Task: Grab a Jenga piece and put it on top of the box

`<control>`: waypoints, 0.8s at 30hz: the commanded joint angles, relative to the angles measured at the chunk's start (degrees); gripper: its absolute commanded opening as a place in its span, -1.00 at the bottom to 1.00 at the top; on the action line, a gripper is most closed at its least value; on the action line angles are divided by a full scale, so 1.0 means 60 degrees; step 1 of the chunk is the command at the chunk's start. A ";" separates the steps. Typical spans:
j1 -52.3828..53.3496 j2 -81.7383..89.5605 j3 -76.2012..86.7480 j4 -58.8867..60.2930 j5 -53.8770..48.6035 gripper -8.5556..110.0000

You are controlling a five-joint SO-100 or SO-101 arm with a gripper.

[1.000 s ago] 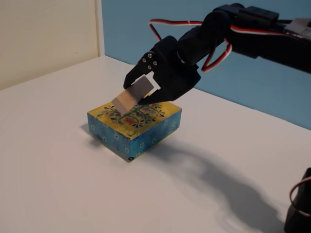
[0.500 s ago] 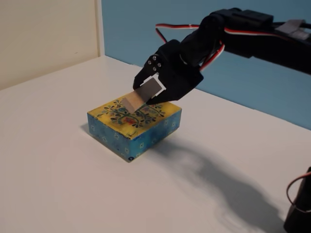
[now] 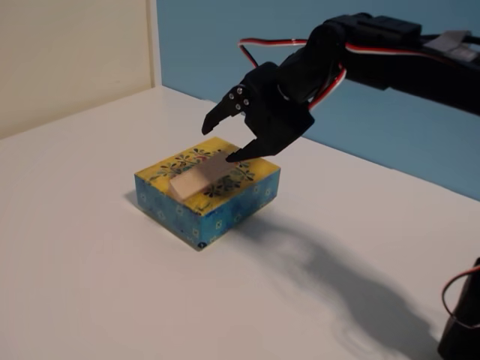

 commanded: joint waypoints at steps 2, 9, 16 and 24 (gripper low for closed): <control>-0.0059 0.0103 -0.0381 0.0000 -0.0132 -0.46; -0.0073 0.0264 -0.0352 0.0015 -0.0059 -0.47; 0.0029 0.0806 -0.0352 0.0659 0.0015 -0.51; 0.0029 0.1143 -0.0308 0.1289 0.0059 -0.54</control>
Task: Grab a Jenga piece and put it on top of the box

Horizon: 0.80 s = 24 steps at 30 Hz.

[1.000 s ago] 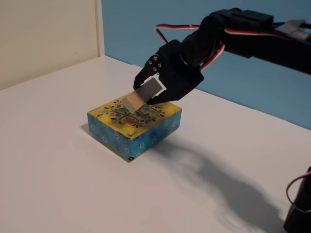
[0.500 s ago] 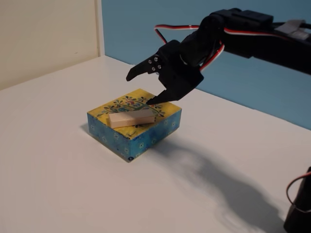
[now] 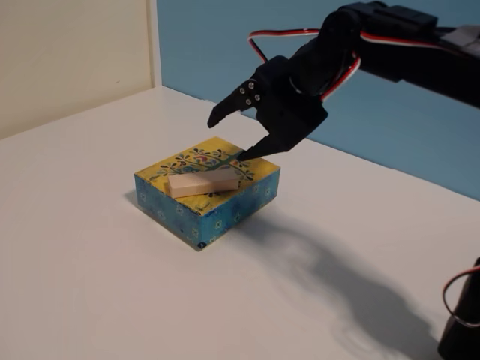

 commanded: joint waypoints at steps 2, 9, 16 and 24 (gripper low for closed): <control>0.0015 0.0601 -0.0249 0.0234 0.0088 -0.55; -0.0044 0.1040 -0.0015 0.1025 0.0117 -0.74; -0.0073 0.1846 0.0630 0.1479 0.0044 -0.86; 0.0044 0.3457 0.1509 0.1963 -0.0103 -0.86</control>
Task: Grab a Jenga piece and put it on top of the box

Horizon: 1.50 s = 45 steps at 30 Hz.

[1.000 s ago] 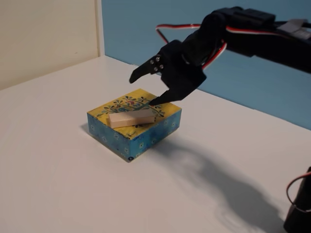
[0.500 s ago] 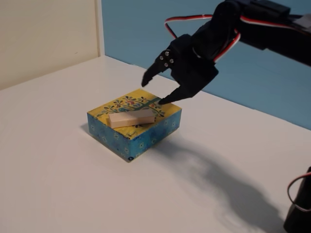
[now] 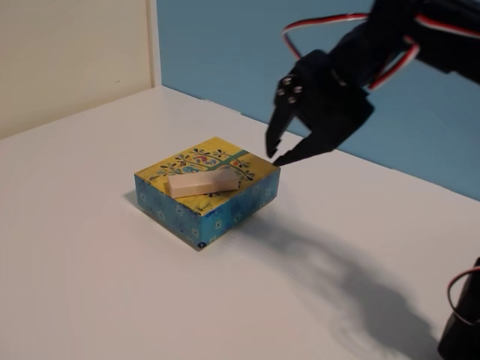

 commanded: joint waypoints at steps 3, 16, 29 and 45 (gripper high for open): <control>0.0044 0.1465 0.0732 0.0132 -0.0103 -0.86; 0.0293 0.4907 0.3296 0.0161 -0.0132 -0.86; 0.0410 0.7690 0.6108 -0.0029 -0.0352 -0.86; 0.0615 1.1235 0.9463 -0.0015 -0.0688 -0.86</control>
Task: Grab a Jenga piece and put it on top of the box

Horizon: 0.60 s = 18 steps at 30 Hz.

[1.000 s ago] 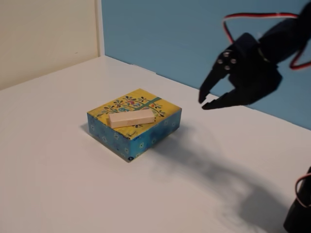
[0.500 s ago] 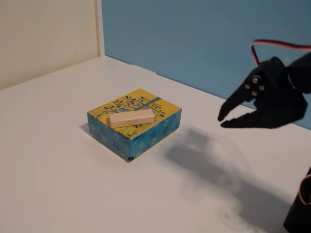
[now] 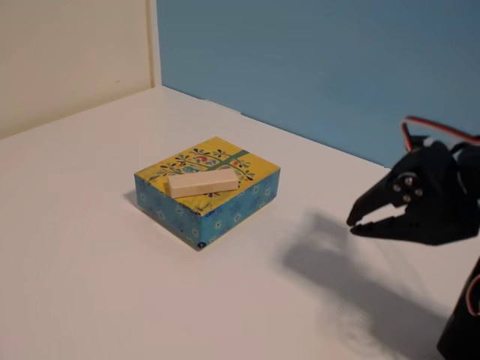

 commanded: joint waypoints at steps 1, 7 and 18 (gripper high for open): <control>0.0103 0.0513 0.0264 -0.0044 -0.0088 -0.86; 0.0146 0.0586 0.0791 -0.0029 -0.0117 -0.86; 0.0117 0.0586 0.1670 0.0015 -0.0161 -0.86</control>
